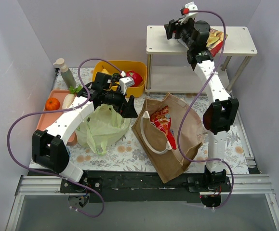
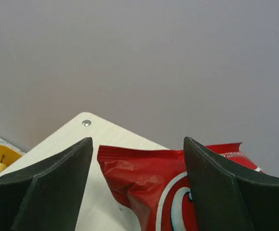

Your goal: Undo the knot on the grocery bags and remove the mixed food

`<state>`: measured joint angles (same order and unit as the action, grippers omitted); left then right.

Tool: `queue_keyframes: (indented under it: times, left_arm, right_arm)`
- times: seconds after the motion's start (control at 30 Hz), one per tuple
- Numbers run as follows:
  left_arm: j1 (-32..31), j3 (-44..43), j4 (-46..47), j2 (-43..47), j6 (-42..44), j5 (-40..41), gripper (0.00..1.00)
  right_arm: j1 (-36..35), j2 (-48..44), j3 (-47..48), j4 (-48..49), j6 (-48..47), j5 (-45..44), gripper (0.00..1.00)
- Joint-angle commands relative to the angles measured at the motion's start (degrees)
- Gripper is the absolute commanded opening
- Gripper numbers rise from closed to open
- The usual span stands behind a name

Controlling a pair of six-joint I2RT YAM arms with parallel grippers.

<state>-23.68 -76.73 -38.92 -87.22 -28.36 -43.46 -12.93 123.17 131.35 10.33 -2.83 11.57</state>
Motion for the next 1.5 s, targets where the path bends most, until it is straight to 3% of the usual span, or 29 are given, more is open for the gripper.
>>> queue_keyframes:
  times: [0.0, 0.1, 0.2, 0.23, 0.3, 0.33, 0.43, 0.53, 0.73, 0.87, 1.1, 1.13, 1.17, 1.23, 1.3, 1.33, 1.47]
  left_arm:
    - [0.4, -2.4, -0.9, 1.1, 1.8, 1.6, 0.98]
    - [0.6, -2.0, -0.5, 0.9, 2.0, 1.7, 0.98]
    - [0.6, -2.2, -0.3, 0.4, 2.0, 1.6, 0.98]
    - [0.6, -2.2, -0.2, 0.2, 2.0, 1.5, 0.98]
    - [0.5, -2.8, -0.1, -0.5, 2.0, 1.5, 0.98]
    - [0.6, -3.1, 0.0, -0.6, 2.0, 1.7, 0.98]
    - [0.6, -3.3, -0.2, -0.8, 1.9, 1.9, 0.98]
    - [0.6, -2.3, -0.1, -0.1, 1.9, 1.7, 0.98]
    - [0.9, 0.2, -0.5, 2.1, 2.3, 2.4, 0.98]
    - [1.4, 1.0, -0.5, 2.8, 2.3, 2.3, 0.98]
    - [1.5, 0.6, -0.8, 2.6, 2.3, 2.2, 0.98]
    - [1.5, 0.4, -1.0, 2.7, 2.5, 2.2, 0.98]
    - [1.5, 0.4, -1.0, 2.8, 2.5, 2.3, 0.98]
    - [1.5, 0.3, -0.9, 2.8, 2.3, 2.4, 0.98]
    - [1.6, -0.3, -0.2, 3.2, 1.9, 3.5, 0.98]
    - [1.6, -0.6, 0.8, 3.3, 0.3, 4.8, 0.98]
    - [2.1, -2.9, 2.8, 3.3, -4.1, 13.0, 0.98]
  right_arm:
    - [-0.6, -2.7, -0.2, -1.2, -4.8, -11.3, 0.82]
    - [-0.3, -4.2, -2.2, -2.8, -8.5, -13.1, 0.82]
    - [-0.3, -5.1, -3.3, -6.8, -13.3, -7.5, 0.76]
    - [-0.3, -5.5, -5.1, -7.4, -14.0, -6.2, 0.64]
    - [-0.1, -6.0, -6.5, -9.3, -16.0, -1.7, 0.5]
    - [-0.1, -5.9, -6.7, -10.0, -16.6, 1.3, 0.37]
    - [0.0, -6.1, -7.2, -10.2, -19.4, 9.1, 0.19]
    - [-1.0, -7.0, -8.2, -13.1, -24.4, 25.2, 0.01]
    - [-4.2, -10.9, -13.6, -16.5, -37.4, 36.0, 0.01]
    - [-4.2, -9.5, -10.9, -18.2, -38.9, 39.7, 0.01]
    - [-4.0, -5.4, -8.0, -9.4, -34.2, 37.0, 0.01]
    - [-4.1, -5.0, -7.0, -8.9, -34.1, 36.4, 0.02]
    - [-4.1, -4.4, -6.6, -8.5, -34.3, 36.3, 0.13]
    - [-4.2, -4.8, -7.0, -5.1, -33.5, 34.8, 0.47]
    - [-4.2, -7.5, -10.7, 0.4, -28.7, 33.0, 0.74]
    - [-4.1, -8.9, -12.9, 5.7, -27.2, 31.2, 0.95]
    - [-4.3, -17.9, -18.1, 9.1, -21.0, 29.4, 0.98]
